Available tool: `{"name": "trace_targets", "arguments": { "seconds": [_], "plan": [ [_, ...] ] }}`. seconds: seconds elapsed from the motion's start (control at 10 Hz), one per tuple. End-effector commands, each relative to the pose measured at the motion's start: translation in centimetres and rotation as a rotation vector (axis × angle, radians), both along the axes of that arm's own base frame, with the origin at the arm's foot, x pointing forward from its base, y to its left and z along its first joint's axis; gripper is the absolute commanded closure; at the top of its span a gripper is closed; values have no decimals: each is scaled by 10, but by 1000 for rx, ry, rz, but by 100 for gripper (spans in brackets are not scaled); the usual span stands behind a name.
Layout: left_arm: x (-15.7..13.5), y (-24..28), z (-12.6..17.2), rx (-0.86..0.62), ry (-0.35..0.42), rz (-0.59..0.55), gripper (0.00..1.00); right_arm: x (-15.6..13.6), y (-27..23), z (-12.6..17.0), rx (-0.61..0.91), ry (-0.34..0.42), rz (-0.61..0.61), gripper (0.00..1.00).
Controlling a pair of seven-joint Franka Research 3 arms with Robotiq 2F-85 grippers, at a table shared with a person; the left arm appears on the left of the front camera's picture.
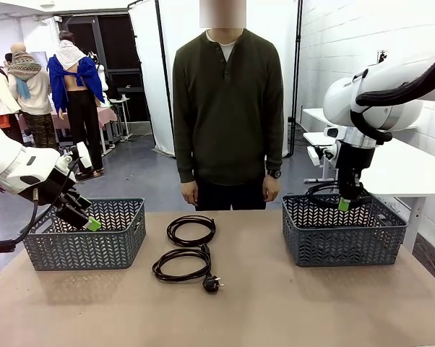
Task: Organize the cables according to human instructions.
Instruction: Pick up a bundle of cables and place it in the basket indicated by the human.
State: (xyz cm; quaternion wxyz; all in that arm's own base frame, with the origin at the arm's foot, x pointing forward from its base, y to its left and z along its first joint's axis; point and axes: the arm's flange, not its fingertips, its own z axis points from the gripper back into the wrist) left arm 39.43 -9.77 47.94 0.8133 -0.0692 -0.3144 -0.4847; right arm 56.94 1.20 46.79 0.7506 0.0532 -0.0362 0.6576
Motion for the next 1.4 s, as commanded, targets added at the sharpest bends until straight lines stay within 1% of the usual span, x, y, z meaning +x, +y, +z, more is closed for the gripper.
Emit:
{"name": "trace_targets", "arguments": {
  "seconds": [0.0, 0.3, 0.6, 0.8, 1.1, 1.2, 1.3],
  "plan": [
    [-2, 2, -3, -11, 6, 0, 0, 18, 1, 0, -17, -7, 17, 100],
    [-2, 2, -3, -11, 6, 0, 0, 23, 4, -2, -12, 7, 14, 100],
    [-2, 2, -3, -11, 6, 0, 0, 20, 6, -1, -18, 22, 17, 100],
    [-2, 2, -3, -11, 6, 0, 0, 17, 5, -5, -30, 47, 16, 100],
    [-2, 2, -3, -11, 6, 0, 0, 13, 4, -8, -30, 56, 11, 100],
    [-2, 2, -3, -11, 6, 0, 0, 13, 4, -9, -25, 70, 17, 100],
    [-2, 2, -3, -11, 6, 0, 0, 12, 4, -10, -20, 88, 18, 84]
  ]
}}
